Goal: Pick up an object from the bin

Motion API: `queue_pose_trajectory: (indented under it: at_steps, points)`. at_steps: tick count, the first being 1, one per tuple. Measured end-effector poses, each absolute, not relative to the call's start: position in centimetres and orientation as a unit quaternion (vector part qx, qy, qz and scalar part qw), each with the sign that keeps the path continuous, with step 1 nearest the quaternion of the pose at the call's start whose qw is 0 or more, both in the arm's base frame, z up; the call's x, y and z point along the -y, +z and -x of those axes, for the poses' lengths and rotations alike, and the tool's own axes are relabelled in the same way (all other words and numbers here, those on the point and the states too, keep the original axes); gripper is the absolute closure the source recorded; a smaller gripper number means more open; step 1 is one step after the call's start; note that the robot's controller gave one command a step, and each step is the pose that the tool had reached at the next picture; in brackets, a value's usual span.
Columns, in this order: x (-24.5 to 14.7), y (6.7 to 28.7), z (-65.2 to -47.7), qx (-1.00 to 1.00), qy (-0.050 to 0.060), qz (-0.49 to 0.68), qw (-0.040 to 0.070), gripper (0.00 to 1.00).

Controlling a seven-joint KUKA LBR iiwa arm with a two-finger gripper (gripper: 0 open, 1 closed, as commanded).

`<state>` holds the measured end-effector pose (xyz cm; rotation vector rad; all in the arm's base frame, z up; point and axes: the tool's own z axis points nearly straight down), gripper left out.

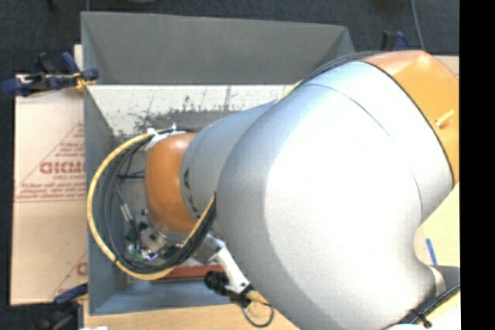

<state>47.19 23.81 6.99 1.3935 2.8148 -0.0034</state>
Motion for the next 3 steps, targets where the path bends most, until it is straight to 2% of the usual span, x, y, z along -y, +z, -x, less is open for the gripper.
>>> queue_pose_trajectory:
  at_steps: [1,3]
  points:
    - [-23.7,7.0,-47.3,-0.895,0.000,-0.447,0.000,1.00]
    - [-23.4,12.6,-47.5,-0.896,0.000,-0.443,0.001,1.00]
